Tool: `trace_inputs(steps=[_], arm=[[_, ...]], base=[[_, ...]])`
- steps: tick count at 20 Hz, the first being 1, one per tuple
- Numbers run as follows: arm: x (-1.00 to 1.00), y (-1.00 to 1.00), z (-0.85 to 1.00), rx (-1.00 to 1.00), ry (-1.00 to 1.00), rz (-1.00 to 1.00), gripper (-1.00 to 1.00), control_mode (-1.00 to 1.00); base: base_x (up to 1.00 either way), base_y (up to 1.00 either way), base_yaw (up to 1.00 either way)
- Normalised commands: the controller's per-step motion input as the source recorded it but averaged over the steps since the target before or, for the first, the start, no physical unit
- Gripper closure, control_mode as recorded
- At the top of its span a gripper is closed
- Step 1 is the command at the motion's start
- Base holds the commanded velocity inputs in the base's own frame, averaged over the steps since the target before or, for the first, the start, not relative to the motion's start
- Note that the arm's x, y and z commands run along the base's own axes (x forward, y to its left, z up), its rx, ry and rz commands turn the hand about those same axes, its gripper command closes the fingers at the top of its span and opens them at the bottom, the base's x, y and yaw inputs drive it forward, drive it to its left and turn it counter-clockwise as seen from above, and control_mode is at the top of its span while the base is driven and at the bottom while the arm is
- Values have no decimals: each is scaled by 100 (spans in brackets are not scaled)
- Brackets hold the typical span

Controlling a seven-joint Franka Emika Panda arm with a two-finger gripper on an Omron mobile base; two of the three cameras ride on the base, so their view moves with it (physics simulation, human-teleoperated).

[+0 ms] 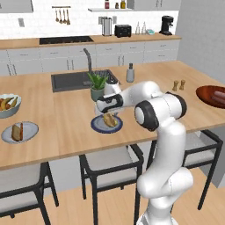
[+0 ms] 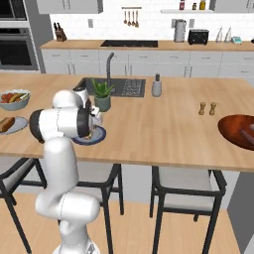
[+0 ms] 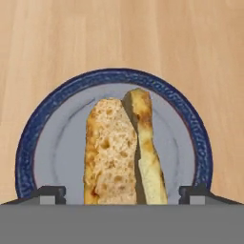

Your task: Place one bun and one sausage from the bowl on each plate.

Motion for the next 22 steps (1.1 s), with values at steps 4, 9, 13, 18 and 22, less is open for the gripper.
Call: trace_inputs(steps=[4,9,13,18,22], arm=[[-98,-42,10,6,-15,0,-100,-100],[-100,-58,16,2,-23,0,-100,-100],[-100,-86,34,0,-48,0,-100,-100],[-20,-20,8,0,-9,0,-100,100],[0,0,0,0,0,0,-100,100]], base=[[0,0,0],[0,0,0],[0,0,0],[-24,-80,-2],[16,-100,-5]])
